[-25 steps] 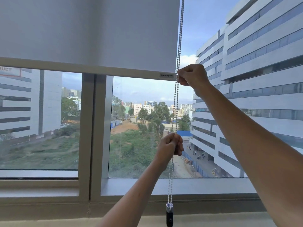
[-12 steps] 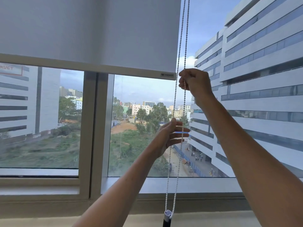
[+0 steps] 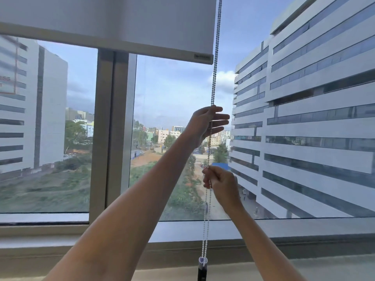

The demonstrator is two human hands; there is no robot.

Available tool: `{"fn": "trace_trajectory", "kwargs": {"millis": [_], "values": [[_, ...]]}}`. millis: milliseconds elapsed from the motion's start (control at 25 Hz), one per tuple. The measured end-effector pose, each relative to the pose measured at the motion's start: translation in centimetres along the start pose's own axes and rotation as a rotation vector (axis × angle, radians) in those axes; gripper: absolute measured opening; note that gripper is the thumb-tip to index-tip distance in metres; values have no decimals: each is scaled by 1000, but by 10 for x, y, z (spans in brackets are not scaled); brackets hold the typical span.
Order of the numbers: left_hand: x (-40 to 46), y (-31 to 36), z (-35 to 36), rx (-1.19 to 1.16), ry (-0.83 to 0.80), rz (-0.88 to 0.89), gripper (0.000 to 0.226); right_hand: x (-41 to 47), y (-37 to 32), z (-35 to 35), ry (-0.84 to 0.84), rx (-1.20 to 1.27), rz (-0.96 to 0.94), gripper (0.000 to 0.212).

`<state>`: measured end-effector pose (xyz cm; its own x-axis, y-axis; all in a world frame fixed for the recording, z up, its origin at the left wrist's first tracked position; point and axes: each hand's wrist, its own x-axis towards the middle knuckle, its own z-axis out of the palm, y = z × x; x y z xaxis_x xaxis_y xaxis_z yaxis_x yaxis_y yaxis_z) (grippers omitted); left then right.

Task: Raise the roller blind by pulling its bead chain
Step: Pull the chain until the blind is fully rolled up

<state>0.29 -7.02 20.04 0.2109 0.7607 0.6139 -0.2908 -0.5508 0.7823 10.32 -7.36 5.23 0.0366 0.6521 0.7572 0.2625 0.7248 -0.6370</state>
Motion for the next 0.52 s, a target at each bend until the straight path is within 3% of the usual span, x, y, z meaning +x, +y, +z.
{"fn": "trace_trajectory", "kwargs": {"millis": [520], "values": [[0, -12, 16, 75, 184, 191, 33, 5, 0, -15, -81, -30, -40, 15]]}}
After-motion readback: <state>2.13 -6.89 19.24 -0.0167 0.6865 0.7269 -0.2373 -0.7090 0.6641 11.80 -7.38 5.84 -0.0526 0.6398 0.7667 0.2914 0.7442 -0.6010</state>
